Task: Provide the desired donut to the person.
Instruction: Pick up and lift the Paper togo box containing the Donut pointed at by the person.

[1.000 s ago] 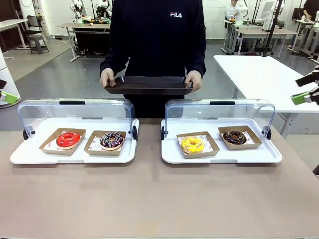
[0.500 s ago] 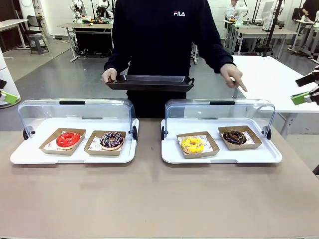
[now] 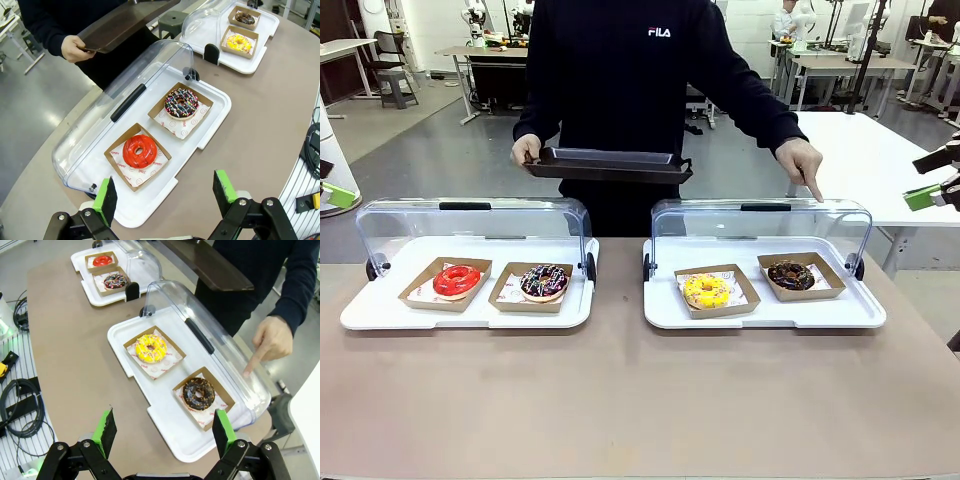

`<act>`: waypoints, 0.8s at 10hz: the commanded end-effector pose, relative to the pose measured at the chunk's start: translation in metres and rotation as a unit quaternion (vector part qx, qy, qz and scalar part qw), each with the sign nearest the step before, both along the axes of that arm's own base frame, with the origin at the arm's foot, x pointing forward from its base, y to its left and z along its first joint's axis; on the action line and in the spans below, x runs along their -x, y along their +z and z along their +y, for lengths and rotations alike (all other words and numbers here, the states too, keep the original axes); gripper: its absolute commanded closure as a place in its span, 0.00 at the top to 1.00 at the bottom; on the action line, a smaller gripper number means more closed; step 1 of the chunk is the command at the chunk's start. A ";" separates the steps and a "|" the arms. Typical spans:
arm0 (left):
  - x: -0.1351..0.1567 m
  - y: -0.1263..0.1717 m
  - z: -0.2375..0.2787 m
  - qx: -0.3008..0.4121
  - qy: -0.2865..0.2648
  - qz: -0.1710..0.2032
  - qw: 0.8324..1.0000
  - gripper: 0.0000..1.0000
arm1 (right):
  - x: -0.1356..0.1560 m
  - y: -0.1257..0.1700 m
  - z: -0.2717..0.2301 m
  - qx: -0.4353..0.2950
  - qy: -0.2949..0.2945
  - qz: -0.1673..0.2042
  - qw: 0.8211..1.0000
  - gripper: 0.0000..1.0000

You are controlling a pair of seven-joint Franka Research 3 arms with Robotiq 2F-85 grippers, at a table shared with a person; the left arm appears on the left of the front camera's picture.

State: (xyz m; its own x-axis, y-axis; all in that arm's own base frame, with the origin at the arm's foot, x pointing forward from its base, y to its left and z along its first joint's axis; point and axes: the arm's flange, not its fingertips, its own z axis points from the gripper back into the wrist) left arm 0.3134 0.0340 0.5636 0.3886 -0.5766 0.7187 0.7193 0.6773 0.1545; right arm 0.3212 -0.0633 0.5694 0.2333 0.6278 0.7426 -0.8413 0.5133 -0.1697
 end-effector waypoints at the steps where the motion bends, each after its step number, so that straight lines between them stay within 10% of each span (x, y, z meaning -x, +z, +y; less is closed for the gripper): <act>1: 0.000 0.000 0.000 0.001 0.004 0.001 1.000 1.00 | -0.002 -0.002 0.001 0.000 0.004 0.001 1.000 1.00; 8: 0.000 0.000 0.000 0.001 0.004 0.001 1.000 1.00 | -0.002 -0.002 0.001 0.000 0.004 0.001 1.000 1.00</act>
State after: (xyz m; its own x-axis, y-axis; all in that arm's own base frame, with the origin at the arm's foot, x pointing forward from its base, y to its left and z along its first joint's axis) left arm 0.3134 0.0340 0.5636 0.3886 -0.5766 0.7187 0.7193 0.6773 0.1545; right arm 0.3212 -0.0633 0.5694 0.2333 0.6278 0.7426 -0.8413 0.5133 -0.1697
